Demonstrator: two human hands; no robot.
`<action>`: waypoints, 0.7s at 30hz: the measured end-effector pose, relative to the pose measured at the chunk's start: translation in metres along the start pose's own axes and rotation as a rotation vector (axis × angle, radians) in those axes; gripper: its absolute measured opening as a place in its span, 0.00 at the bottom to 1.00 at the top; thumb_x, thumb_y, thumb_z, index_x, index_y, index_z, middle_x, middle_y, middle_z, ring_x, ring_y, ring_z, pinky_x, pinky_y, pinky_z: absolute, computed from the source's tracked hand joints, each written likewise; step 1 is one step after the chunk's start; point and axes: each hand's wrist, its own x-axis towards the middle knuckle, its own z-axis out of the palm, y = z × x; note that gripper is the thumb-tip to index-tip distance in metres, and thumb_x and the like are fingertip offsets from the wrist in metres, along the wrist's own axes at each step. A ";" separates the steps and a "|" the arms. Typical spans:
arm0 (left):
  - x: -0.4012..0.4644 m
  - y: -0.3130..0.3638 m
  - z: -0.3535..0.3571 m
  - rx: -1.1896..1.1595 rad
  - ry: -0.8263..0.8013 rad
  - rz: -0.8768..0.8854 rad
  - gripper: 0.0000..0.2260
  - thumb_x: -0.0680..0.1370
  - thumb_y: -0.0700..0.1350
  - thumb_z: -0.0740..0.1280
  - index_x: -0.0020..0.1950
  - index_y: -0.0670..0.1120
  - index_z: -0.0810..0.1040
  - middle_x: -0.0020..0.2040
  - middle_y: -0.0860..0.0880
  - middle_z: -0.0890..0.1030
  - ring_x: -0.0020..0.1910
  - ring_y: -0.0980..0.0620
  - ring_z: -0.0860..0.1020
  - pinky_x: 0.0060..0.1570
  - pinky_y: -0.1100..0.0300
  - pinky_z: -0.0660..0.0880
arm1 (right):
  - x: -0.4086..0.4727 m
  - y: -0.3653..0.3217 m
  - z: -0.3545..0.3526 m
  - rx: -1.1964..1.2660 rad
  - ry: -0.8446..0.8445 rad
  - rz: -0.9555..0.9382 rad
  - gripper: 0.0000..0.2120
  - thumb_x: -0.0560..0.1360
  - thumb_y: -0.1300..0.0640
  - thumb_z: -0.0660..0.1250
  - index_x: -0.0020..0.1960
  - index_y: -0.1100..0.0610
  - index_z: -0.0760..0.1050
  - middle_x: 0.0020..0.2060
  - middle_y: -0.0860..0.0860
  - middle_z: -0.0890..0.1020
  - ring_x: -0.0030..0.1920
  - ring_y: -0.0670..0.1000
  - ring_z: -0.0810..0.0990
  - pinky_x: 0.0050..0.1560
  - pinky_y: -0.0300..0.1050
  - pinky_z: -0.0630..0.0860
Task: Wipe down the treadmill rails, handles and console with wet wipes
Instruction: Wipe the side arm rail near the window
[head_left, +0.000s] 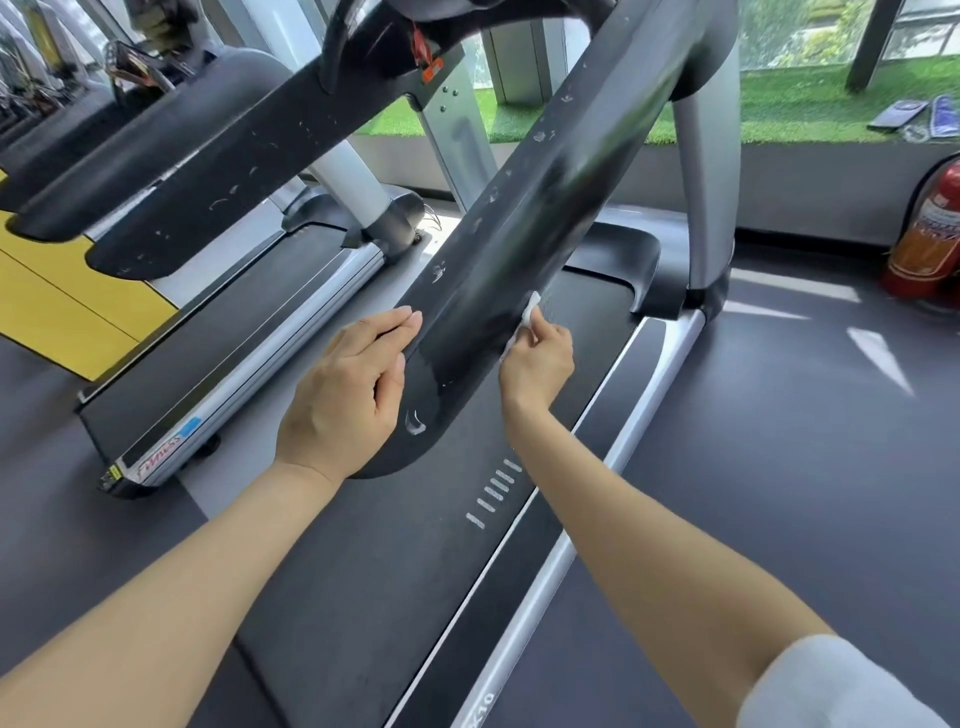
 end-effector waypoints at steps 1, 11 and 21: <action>0.000 0.000 0.000 -0.001 0.000 0.001 0.18 0.79 0.42 0.56 0.67 0.45 0.75 0.64 0.50 0.76 0.63 0.52 0.72 0.62 0.60 0.70 | -0.007 0.001 0.000 0.025 -0.004 0.013 0.13 0.81 0.58 0.59 0.60 0.54 0.79 0.43 0.51 0.72 0.40 0.46 0.71 0.42 0.28 0.62; 0.000 0.000 0.001 0.019 0.007 0.004 0.18 0.79 0.42 0.56 0.67 0.44 0.75 0.65 0.50 0.76 0.63 0.51 0.72 0.61 0.58 0.71 | -0.036 0.020 -0.002 0.166 -0.112 0.195 0.13 0.81 0.51 0.60 0.55 0.54 0.82 0.39 0.53 0.79 0.34 0.40 0.70 0.43 0.34 0.70; 0.000 0.000 0.000 0.033 0.003 0.017 0.18 0.79 0.43 0.56 0.67 0.44 0.75 0.65 0.50 0.75 0.63 0.51 0.72 0.60 0.63 0.69 | -0.055 0.039 0.002 0.197 -0.220 0.305 0.07 0.79 0.59 0.61 0.54 0.58 0.76 0.48 0.50 0.81 0.45 0.45 0.76 0.52 0.41 0.73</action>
